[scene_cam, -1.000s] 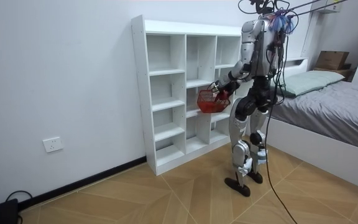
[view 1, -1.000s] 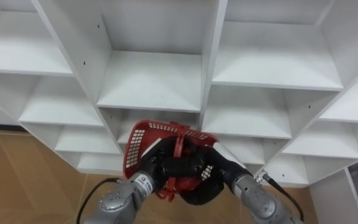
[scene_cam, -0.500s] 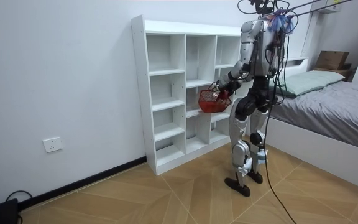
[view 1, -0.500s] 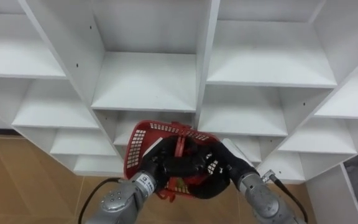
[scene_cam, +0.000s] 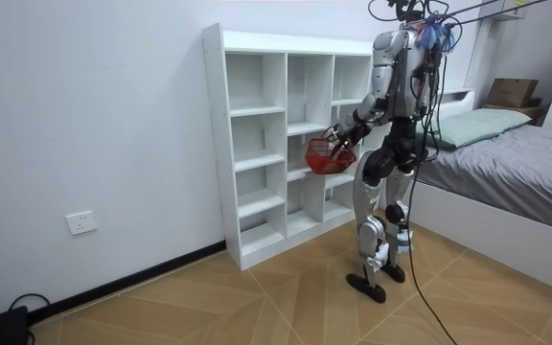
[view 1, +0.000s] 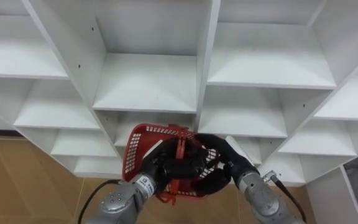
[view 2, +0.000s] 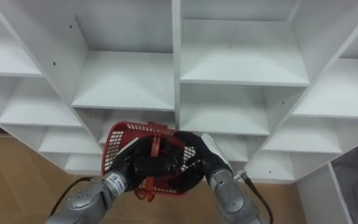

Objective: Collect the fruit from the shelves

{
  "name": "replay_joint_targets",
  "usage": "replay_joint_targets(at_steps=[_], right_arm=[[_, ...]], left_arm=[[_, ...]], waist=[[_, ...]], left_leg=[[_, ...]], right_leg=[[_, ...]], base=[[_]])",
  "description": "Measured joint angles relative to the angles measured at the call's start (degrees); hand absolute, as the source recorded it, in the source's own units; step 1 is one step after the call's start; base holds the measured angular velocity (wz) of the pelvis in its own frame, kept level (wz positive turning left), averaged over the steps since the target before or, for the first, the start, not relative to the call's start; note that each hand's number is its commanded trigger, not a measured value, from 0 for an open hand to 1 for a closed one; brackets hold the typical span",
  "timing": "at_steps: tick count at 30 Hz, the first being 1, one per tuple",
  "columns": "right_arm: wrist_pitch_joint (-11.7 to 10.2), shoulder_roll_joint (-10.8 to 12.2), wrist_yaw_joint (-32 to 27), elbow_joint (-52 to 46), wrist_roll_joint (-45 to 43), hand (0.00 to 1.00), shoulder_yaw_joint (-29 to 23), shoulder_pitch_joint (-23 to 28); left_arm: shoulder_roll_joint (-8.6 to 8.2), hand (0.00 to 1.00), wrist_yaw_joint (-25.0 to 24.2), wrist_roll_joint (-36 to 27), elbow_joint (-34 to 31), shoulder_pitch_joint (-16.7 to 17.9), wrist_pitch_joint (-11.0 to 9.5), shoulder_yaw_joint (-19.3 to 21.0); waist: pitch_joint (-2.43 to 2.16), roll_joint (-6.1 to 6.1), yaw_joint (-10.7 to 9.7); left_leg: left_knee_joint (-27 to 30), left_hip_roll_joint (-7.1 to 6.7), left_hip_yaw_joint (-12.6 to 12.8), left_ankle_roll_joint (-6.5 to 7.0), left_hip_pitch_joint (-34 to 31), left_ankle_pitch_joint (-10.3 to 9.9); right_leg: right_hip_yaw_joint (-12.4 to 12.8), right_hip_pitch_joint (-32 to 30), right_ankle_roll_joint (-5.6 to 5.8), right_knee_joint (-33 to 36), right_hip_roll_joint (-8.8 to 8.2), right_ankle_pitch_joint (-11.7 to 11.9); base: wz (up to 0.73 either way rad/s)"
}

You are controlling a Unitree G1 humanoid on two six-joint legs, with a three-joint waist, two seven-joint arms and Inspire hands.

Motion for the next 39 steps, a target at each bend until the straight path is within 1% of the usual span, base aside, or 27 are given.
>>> replay_joint_targets(at_steps=[8, 13, 23, 27, 29, 32, 35, 37, 39], right_arm=[[0.0, 0.3, 0.1, 0.0, 0.0, 0.0, 0.0, 0.0], [0.0, 1.0, 0.1, 0.0, -0.1, 0.0, 0.0, 0.0], [0.0, 1.0, 0.6, 0.0, 0.0, 0.0, 0.0, 0.2], [0.0, 1.0, 1.5, 0.0, 2.5, 0.0, 0.6, 0.3], [0.0, 0.8, 2.2, 0.0, 2.7, 0.0, 1.3, 0.5], [0.1, 0.7, 4.0, 0.0, 4.4, 0.0, 1.4, 1.3], [0.4, 0.6, 6.8, 0.0, 4.4, 0.0, 1.2, 1.3], [0.4, 0.5, 9.4, 0.0, 4.4, 0.0, 0.9, 1.4], [0.5, 0.5, 11.4, 0.0, 4.4, 0.0, 0.6, 1.5]], left_arm=[[0.0, 1.0, 0.0, 0.0, 0.0, 0.1, 0.4, 0.0], [0.0, 1.0, 0.0, 0.0, 0.0, 0.1, 0.4, 0.0], [0.17, 1.0, 0.0, 0.1, 0.0, 0.1, 0.5, 0.1], [0.63, 1.0, 0.0, 0.1, 0.0, 0.1, 0.5, 0.0], [1.0, 1.0, 0.0, 0.1, 0.1, 0.2, 0.5, 0.1], [2.01, 1.0, -0.1, 0.1, 0.4, 0.9, 0.5, 0.3], [2.6, 1.0, -0.1, 0.8, 0.8, 1.7, 0.6, 0.5], [2.57, 1.0, -0.2, 2.7, 0.8, 2.8, 1.5, 1.9], [2.69, 1.0, -0.1, 4.8, 0.8, 3.5, 2.0, 2.7]], waist=[[-0.01, -0.06, 0.0], [-0.03, -0.06, -0.1], [-0.06, -0.03, 0.0], [-0.1, -0.01, 0.0], [-0.14, 0.01, 0.1], [-0.15, 0.03, 0.1], [-0.15, 0.04, 0.0], [-0.16, 0.05, -0.1], [-0.19, 0.11, -0.2]], left_leg=[[0.0, 0.01, 0.0, 0.0, 0.3, 0.0], [0.0, 0.04, 0.0, 0.0, 0.3, 0.0], [0.0, 0.04, 0.0, 0.0, 0.3, 0.0], [0.0, 0.06, 0.1, 0.0, 0.3, 0.0], [0.0, 0.07, 0.1, 0.0, 0.5, 0.0], [0.2, 0.11, 0.2, -0.01, 0.9, 0.0], [0.4, 0.12, 0.2, -0.01, 0.9, 0.0], [0.4, 0.17, 0.3, -0.01, 0.9, 0.0], [0.3, 0.18, 0.2, -0.02, 1.0, 0.0]], right_leg=[[0.0, 0.3, -0.01, 0.0, 0.0, 0.0], [-0.1, 0.3, -0.03, 0.0, 0.03, 0.0], [-0.1, 0.3, -0.04, 0.0, 0.03, 0.0], [-0.1, 0.3, -0.04, 0.0, 0.05, 0.0], [-0.1, 0.5, -0.05, 0.0, 0.06, 0.0], [-0.1, 1.0, -0.07, 0.0, 0.05, 0.0], [-0.1, 1.1, -0.09, 0.0, 0.03, 0.1], [-0.1, 1.1, -0.13, 0.1, 0.04, 0.1], [-0.2, 1.1, -0.13, 0.1, 0.06, 0.1]], base=[[0.0], [0.0], [0.0], [0.0], [0.0], [0.0], [0.0], [0.0], [0.0]])
